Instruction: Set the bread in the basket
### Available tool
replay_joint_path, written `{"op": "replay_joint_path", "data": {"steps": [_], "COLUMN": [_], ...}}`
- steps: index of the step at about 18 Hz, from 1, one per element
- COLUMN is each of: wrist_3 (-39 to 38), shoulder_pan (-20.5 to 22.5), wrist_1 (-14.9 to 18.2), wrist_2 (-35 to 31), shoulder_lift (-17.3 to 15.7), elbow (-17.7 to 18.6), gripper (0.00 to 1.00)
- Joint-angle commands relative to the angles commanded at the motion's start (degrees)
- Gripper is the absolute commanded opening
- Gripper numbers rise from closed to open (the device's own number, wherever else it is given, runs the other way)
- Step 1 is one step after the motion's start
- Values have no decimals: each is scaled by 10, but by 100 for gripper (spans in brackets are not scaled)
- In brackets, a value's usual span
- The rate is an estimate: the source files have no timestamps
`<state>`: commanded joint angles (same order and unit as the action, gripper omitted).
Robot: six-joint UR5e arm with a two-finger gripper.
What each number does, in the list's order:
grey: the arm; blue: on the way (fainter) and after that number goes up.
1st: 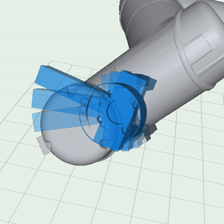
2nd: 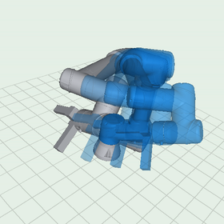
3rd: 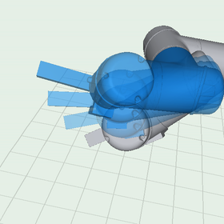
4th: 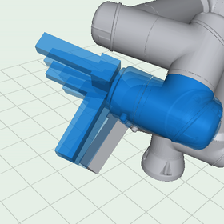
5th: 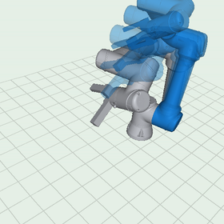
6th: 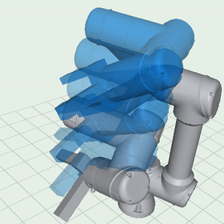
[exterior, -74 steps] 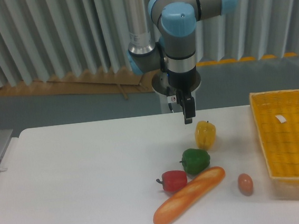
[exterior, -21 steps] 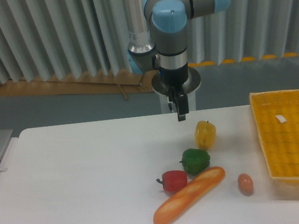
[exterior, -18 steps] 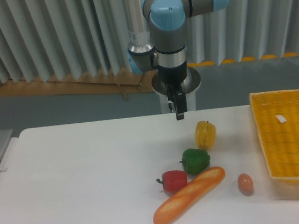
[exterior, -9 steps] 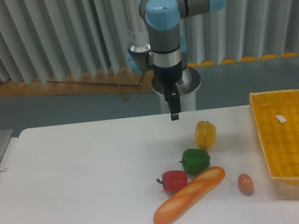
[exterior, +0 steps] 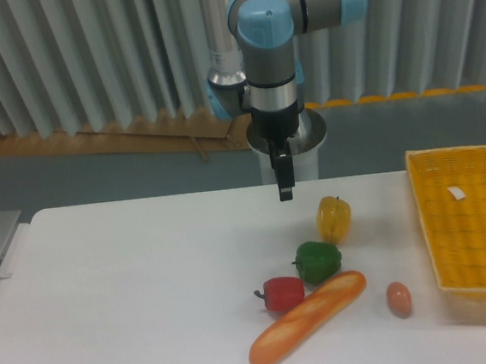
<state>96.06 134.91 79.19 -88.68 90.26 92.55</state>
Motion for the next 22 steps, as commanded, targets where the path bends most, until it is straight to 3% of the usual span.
{"op": "replay_joint_path", "data": {"steps": [5, 8, 11, 22], "wrist_3": [-1, -1, 1, 1], "shoulder_pan": [-4, -4, -7, -25], "wrist_1": [-2, -20, -2, 23], "wrist_2": [4, -7, -54, -46], "shoulder_lift": [-2, -2, 3, 13], "elbow": [10, 17, 0, -14], "gripper": [100, 100, 100, 100]}}
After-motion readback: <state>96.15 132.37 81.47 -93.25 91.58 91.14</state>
